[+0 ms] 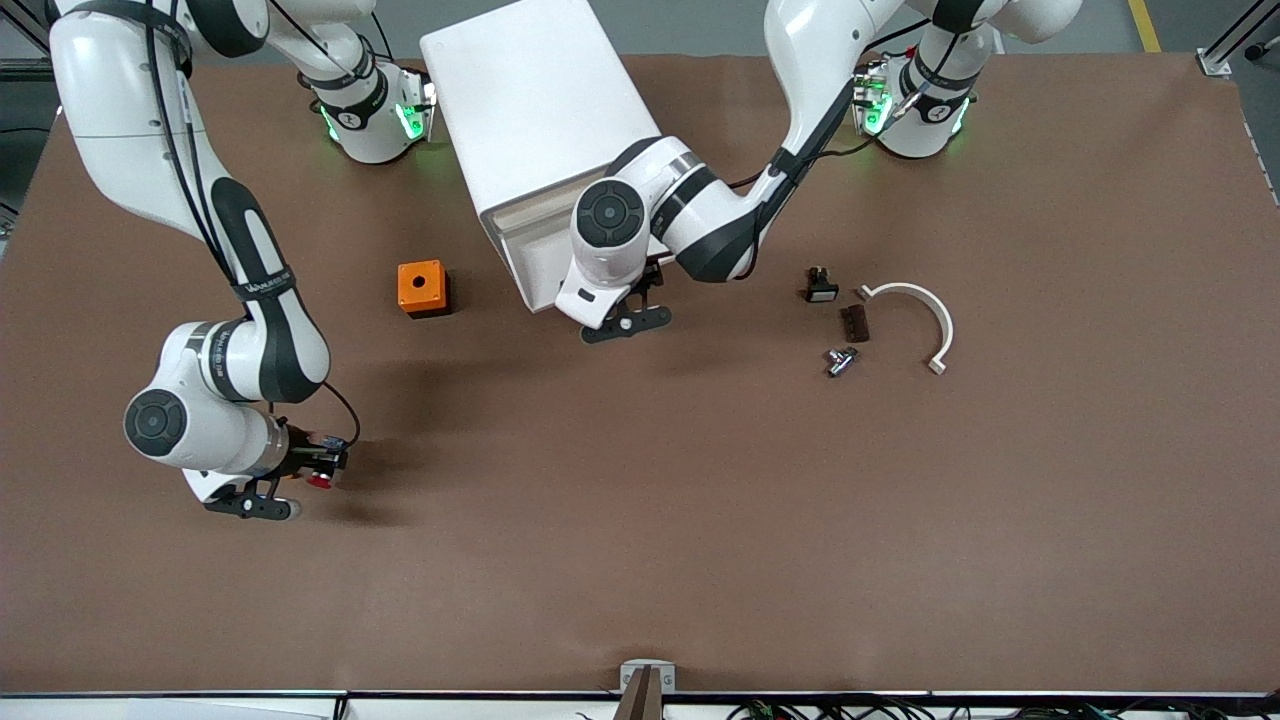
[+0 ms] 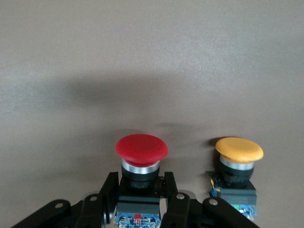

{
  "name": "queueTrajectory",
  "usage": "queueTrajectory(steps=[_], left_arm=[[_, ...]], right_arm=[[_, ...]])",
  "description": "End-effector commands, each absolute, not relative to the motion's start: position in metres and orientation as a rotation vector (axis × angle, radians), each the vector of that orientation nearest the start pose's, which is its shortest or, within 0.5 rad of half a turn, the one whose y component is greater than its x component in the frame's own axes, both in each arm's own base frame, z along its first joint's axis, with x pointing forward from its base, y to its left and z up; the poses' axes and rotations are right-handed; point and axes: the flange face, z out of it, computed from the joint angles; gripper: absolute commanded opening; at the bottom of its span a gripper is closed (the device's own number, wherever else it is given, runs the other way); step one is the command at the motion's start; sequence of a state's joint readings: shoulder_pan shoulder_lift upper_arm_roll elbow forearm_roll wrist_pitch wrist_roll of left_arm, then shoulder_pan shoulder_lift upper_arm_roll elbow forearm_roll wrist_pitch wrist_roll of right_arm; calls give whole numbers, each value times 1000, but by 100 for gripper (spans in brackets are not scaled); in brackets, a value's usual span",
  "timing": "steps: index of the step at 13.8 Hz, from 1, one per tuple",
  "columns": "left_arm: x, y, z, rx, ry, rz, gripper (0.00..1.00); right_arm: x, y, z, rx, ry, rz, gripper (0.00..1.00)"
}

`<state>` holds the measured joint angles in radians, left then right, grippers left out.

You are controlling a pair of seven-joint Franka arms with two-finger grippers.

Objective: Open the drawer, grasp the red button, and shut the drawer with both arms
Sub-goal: 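Place the red button beside the yellow button while the left gripper pushes drawer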

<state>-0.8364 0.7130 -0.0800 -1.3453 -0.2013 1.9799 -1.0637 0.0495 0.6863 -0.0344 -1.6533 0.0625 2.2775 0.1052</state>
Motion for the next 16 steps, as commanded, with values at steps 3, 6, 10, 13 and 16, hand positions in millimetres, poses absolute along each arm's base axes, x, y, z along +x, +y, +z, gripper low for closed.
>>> queueTrajectory(steps=[3,6,10,13,16], left_arm=[[417,-586,290,-3148,-405,504,100],[404,-592,281,-3136,-379,540,100],[395,-599,284,-3150,-442,679,100],[389,-603,279,-3144,-452,722,100],[380,-606,274,-3133,-437,741,100]], right_arm=[[682,15,194,-3108,165,110,6],[680,15,190,-3108,166,124,24],[682,16,190,-3102,172,122,77],[685,8,200,-3104,181,93,100],[689,-9,245,-3103,144,8,100]])
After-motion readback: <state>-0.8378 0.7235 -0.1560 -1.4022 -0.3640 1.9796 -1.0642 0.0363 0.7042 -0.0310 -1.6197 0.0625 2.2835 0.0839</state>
